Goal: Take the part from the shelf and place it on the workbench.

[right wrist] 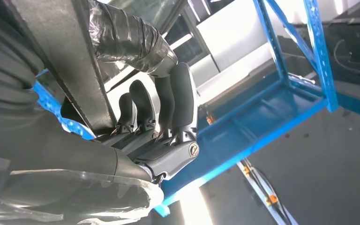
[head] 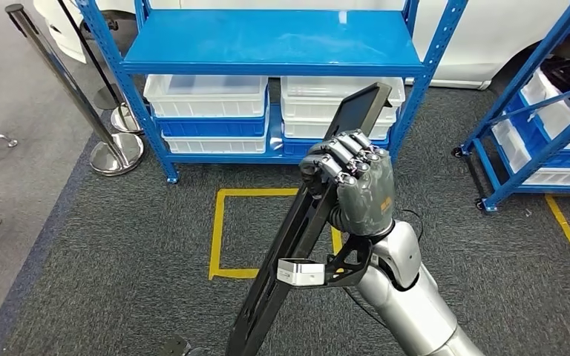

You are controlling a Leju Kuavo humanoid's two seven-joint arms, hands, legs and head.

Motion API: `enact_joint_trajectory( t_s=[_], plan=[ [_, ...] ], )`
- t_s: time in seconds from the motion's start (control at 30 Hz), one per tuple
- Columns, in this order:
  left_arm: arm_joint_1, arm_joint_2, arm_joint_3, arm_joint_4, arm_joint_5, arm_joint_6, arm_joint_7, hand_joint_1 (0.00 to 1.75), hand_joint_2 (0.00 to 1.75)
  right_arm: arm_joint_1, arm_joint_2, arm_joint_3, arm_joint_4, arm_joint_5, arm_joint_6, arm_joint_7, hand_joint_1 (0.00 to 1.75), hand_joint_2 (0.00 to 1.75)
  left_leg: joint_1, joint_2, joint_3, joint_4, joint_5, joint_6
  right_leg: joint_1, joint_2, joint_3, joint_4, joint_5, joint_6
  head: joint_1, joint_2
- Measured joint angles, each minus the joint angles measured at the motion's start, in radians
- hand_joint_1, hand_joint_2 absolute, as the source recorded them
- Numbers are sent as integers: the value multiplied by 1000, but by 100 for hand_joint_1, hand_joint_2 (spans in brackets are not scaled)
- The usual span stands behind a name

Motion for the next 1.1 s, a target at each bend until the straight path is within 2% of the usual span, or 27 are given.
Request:
enact_joint_trajectory(
  t_s=[0.03,0.07,0.1,0.13,0.2,0.23,0.27,0.3,0.33,0.37,0.43,0.47,0.53,0.57,0.6,0.63,0.7,0.73,0.77,0.8,0.83,0.87,0.93,0.97,1.03,1.07,1.1],
  plan=[
    [0,1,-4,0,4,0,1,0,0,-1,0,0,0,0,0,1,175,175,2,-1,-2,0,1,-5,-1,-2,-4,-6,10,-5,0,0],
    [1,2,-8,0,8,0,2,0,0,-2,0,0,0,-1,0,0,175,175,2,-2,-9,10,-14,-10,-4,-4,-9,-10,20,-10,0,0],
    [2,3,-11,0,10,0,2,0,0,-2,0,0,0,-1,0,0,175,175,4,-3,-19,35,-44,-15,-7,-7,-17,-15,32,-16,0,0],
    [2,3,-14,0,13,1,3,0,0,-2,0,0,0,-2,0,0,175,175,7,-3,-34,82,-92,-20,-8,-9,-27,-16,42,-21,0,0],
    [3,4,-19,0,15,1,3,0,0,-1,0,0,0,-2,0,0,175,175,13,-3,-65,210,-179,-29,-8,-9,-54,-15,63,-24,0,0],
    [3,4,-21,0,16,2,3,0,0,-1,0,0,0,-2,0,0,175,175,15,-3,-70,260,-196,-34,-8,-10,-69,-12,73,-23,0,0],
    [3,4,-22,0,17,3,2,0,0,0,0,0,0,-2,0,0,175,175,18,-3,-61,279,-189,-37,-9,-10,-85,-10,83,-21,0,0],
    [3,5,-24,0,19,5,0,0,0,0,0,0,0,-2,0,0,175,175,20,-3,-35,263,-166,-39,-10,-10,-101,-6,93,-19,0,0],
    [2,6,-26,0,21,7,-2,0,0,0,0,0,0,-2,0,0,175,175,22,-3,7,215,-139,-40,-11,-10,-115,-2,101,-15,0,0],
    [1,6,-28,0,22,9,-3,0,0,0,0,0,0,-2,0,-1,175,175,23,-3,57,147,-129,-40,-12,-9,-127,2,109,-11,0,0],
    [-3,8,-31,0,26,11,-6,0,0,-1,0,0,-1,-2,0,-3,175,175,18,-5,135,29,-139,-32,-12,-10,-141,8,123,1,0,0],
    [-5,8,-33,0,30,11,-6,0,0,-1,0,0,-1,-2,0,-3,175,175,15,-7,149,0,-149,-25,-12,-10,-143,7,131,7,0,0],
    [-4,8,-38,0,37,11,-7,0,0,-1,-1,1,-1,-2,0,-4,175,175,12,-6,144,-10,-138,-9,-14,-10,-145,4,144,21,0,0],
    [-5,8,-41,0,41,11,-7,0,0,-1,-1,1,-1,-2,0,-5,175,175,13,-4,140,-13,-128,0,-15,-8,-150,11,135,25,0,0],
    [-6,9,-44,0,44,11,-7,0,0,-1,-2,1,-1,-2,0,-5,175,175,15,-1,132,-17,-116,10,-16,-6,-160,33,107,29,0,0],
    [-7,9,-47,0,49,12,-7,0,0,-1,-2,1,-1,-2,0,-5,175,175,16,1,123,-19,-104,19,-17,-4,-174,73,64,31,0,0],
    [-7,10,-54,0,56,12,-8,0,0,1,-3,1,-1,-2,0,-4,175,175,12,4,97,-17,-82,27,-18,-2,-206,195,-31,34,0,0],
    [-7,10,-57,0,58,12,-8,0,0,2,-4,1,0,-2,0,-4,175,175,10,4,82,-16,-72,27,-18,-1,-214,247,-52,36,0,0],
    [-6,10,-60,0,60,12,-8,0,0,3,-5,1,0,-2,0,-4,175,175,9,5,67,-14,-62,26,-19,-1,-210,275,-52,37,0,0],
    [-5,10,-62,0,62,12,-8,0,0,3,-6,1,0,-2,0,-4,175,175,8,5,52,-11,-53,24,-19,-2,-190,271,-35,38,1,0],
    [-5,10,-64,0,63,12,-8,0,0,3,-6,1,0,-2,0,-4,175,175,8,5,37,-6,-45,21,-20,-2,-153,235,-10,37,1,0],
    [-5,11,-65,0,64,12,-8,0,0,3,-7,1,-1,-2,0,-4,175,175,8,5,24,-1,-38,17,-21,-1,-104,172,2,35,1,0],
    [-5,11,-67,0,66,12,-9,0,0,2,-7,1,-1,-1,0,-4,175,175,7,4,5,8,-24,5,-18,1,-25,53,-4,30,0,0],
    [-5,12,-69,0,67,12,-10,0,0,1,-7,2,-1,0,0,-4,175,175,6,4,0,10,-17,-1,-15,2,-8,21,-13,27,0,0],
    [-4,12,-71,0,67,12,-11,0,0,1,-7,2,-1,0,0,-5,175,175,8,3,-6,8,-3,-13,-11,3,-11,10,-4,15,0,0],
    [-2,12,-72,0,67,12,-11,0,0,0,-7,3,-1,0,0,-5,175,175,10,3,-12,14,-8,-19,-11,1,-18,8,4,8,0,0],
    [-1,12,-73,0,67,12,-11,0,0,0,-7,3,-1,0,0,-5,175,175,12,2,-22,32,-32,-24,-11,-1,-27,5,15,-1,0,0]
  ],
)
